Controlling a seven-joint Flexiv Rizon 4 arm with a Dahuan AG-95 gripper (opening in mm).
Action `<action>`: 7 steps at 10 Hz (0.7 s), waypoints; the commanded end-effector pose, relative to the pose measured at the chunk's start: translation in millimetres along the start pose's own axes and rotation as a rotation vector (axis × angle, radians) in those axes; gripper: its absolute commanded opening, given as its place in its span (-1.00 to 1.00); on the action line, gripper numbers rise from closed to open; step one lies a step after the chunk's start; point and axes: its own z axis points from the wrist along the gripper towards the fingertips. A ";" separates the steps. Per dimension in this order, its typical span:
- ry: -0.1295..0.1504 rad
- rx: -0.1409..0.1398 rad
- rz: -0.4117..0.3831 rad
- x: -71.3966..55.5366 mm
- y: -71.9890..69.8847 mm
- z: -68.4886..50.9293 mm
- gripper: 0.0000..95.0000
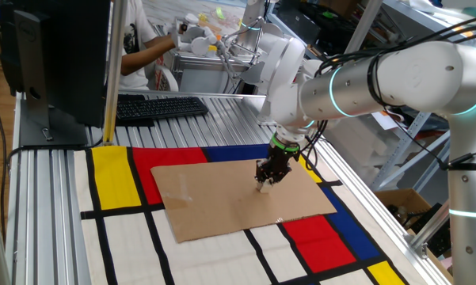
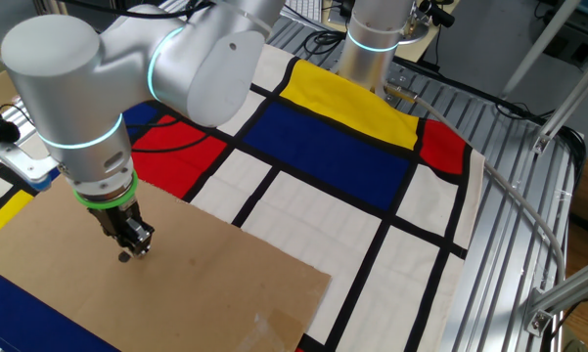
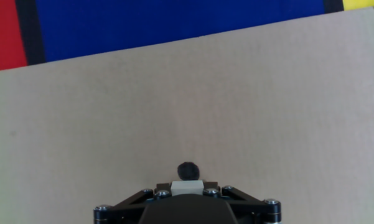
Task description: Hold a small block with the gripper and sweep it from left to right on the table
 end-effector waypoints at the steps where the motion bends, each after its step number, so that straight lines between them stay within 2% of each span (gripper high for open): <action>1: -0.005 -0.005 0.005 1.3 3.9 -0.7 -1.00; 5: -0.007 -0.005 0.006 2.7 9.0 1.0 -1.00; 7: -0.005 0.011 0.003 3.8 12.4 -0.5 -1.00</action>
